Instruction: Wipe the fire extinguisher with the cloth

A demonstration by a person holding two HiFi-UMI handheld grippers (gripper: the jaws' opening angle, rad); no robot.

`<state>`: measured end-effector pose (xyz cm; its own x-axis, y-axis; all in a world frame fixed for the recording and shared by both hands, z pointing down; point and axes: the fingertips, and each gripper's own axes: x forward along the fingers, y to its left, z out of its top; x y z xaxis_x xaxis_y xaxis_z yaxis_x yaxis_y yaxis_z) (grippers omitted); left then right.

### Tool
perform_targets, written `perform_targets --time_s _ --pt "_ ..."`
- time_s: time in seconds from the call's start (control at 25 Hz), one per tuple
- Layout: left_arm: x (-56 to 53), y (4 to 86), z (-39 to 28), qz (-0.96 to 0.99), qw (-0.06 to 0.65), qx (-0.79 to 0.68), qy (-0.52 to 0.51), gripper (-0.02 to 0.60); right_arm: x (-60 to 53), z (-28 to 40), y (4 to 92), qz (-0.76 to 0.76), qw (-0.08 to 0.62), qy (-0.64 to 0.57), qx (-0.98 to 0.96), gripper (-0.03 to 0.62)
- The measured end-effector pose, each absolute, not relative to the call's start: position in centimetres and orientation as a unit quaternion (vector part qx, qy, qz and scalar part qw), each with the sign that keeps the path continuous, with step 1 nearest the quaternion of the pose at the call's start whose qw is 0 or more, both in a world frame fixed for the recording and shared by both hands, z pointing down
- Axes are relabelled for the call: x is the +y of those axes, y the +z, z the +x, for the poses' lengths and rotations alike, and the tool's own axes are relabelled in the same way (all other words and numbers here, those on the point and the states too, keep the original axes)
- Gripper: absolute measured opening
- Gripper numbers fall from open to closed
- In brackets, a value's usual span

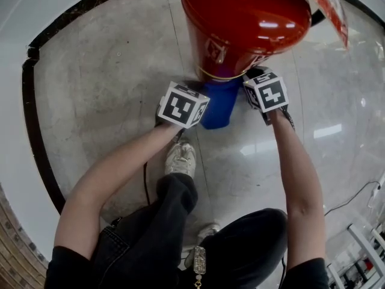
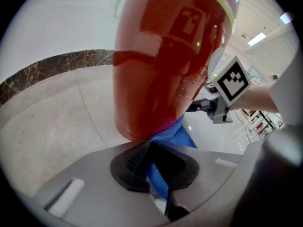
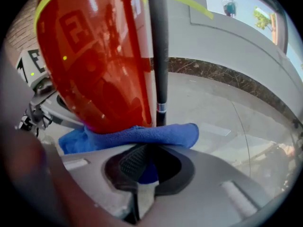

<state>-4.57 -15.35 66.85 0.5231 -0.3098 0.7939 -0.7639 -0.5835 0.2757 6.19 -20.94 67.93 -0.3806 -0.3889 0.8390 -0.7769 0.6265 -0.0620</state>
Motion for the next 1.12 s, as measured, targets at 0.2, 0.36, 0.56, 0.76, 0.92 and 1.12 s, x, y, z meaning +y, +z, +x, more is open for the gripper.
perform_targets --time_s 0.2,0.36,0.56,0.76,0.92,1.12 --pt "-17.0 67.6 -7.5 0.799 0.299 -0.358 0.38 0.012 -17.7 4.6 68.3 0.331 0.433 0.229 -0.807 0.023" --pt "-19.1 67.5 -8.9 0.794 0.281 -0.377 0.385 0.012 -16.0 2.9 68.1 0.318 0.423 0.241 -0.813 0.023" --pt "-22.1 66.9 -9.7 0.798 0.229 -0.385 0.404 0.012 -15.1 1.0 67.8 0.32 0.396 0.268 -0.818 0.025" --pt "-24.5 65.2 -10.0 0.814 0.222 -0.394 0.365 0.012 -14.2 -1.5 66.4 0.303 0.368 0.274 -0.835 0.023" --pt "-24.9 63.0 -9.5 0.826 0.229 -0.403 0.321 0.012 -13.9 -2.2 63.9 0.291 0.357 0.25 -0.852 0.025" --pt "-25.4 59.8 -9.7 0.828 0.208 -0.427 0.297 0.012 -14.0 -2.7 59.5 0.297 0.334 0.22 -0.867 0.024"
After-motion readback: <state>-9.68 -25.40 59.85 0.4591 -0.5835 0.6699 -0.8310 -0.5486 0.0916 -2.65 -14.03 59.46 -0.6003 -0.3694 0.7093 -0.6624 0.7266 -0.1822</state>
